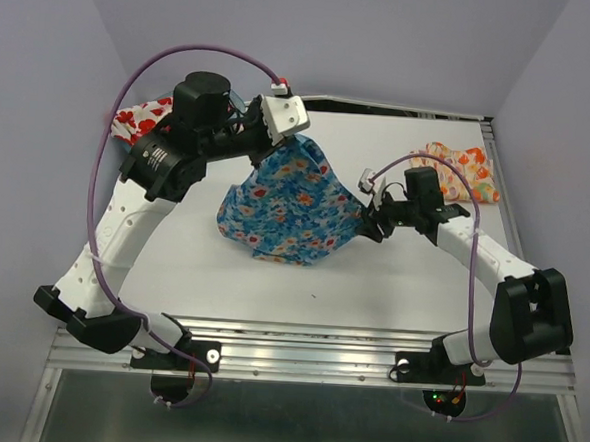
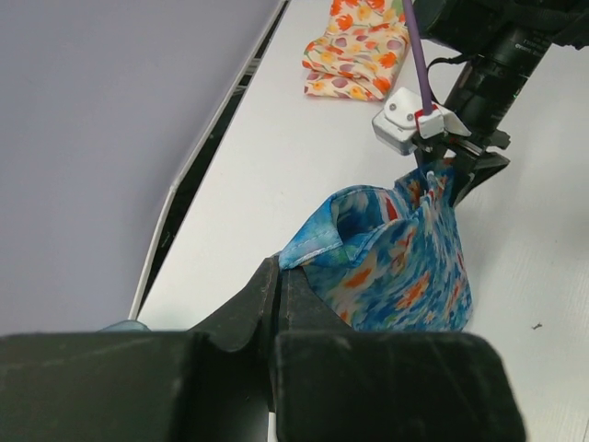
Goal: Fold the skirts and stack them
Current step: Flatten the skirt out
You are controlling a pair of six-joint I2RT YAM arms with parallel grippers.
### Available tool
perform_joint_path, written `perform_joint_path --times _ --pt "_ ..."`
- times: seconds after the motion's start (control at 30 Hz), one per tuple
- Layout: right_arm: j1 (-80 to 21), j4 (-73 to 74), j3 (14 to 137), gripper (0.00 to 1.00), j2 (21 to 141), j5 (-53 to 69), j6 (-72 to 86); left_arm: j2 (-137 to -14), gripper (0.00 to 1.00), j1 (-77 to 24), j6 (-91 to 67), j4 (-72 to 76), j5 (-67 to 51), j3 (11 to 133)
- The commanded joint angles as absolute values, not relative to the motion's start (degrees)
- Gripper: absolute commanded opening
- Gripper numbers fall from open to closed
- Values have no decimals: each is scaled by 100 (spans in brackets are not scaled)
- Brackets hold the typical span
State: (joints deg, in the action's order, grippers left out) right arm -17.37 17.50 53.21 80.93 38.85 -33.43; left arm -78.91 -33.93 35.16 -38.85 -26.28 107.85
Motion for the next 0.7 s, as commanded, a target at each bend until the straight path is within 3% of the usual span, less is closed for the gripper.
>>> perform_joint_path --times 0.0,0.1,0.37,0.57,0.67 --pt "-1696 1608 5765 30 8015 4148 -3244 -7515 0 -3349 3323 -3262 -2629 10679" --pt "-1644 1617 5827 1 7928 3904 -3217 -7453 0 -3270 3200 -3086 -2119 10495" --pt "-862 1582 6678 1 8243 2550 -3120 -7909 0 -1847 2287 -2576 -2171 10055" --pt "-668 1617 8286 1 9069 1944 -3252 -8199 0 -1319 2294 -1303 -2041 9440" --pt "-668 1714 9252 1 9675 1557 -3348 -8830 0 -1204 2294 -844 -1802 9746"
